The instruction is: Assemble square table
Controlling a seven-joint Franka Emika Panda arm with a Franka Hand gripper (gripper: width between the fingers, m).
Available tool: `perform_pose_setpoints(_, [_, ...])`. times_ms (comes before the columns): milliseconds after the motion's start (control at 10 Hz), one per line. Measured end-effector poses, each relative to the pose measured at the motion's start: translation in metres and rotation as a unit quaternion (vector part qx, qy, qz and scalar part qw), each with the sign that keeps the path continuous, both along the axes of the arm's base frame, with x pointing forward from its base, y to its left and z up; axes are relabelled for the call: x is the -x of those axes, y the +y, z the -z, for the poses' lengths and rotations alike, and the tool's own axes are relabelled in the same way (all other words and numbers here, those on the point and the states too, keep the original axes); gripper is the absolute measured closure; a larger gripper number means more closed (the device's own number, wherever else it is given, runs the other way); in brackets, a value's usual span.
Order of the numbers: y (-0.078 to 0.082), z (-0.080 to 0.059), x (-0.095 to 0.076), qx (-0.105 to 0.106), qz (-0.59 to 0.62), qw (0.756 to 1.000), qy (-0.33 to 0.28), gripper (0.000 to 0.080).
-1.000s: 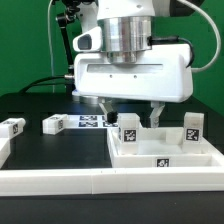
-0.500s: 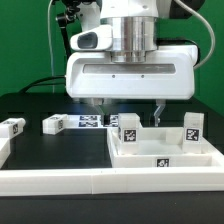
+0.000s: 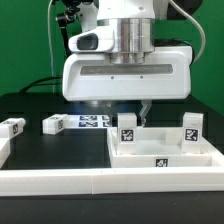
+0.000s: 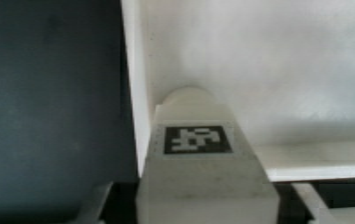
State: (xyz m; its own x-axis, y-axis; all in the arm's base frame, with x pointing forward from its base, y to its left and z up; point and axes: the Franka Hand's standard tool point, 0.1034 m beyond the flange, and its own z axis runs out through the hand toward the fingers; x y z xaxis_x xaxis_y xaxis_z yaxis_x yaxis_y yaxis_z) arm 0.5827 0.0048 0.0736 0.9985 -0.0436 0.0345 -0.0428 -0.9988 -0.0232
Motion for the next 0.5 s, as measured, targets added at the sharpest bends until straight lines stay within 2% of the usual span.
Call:
perform_pose_setpoints(300, [0.0002,0.0001,0.0002,-0.002,0.019,1.000,0.000,0.0509])
perform_pose_setpoints(500, [0.0023,0.0003,0.0005,-0.009,0.126,0.992,0.003,0.0509])
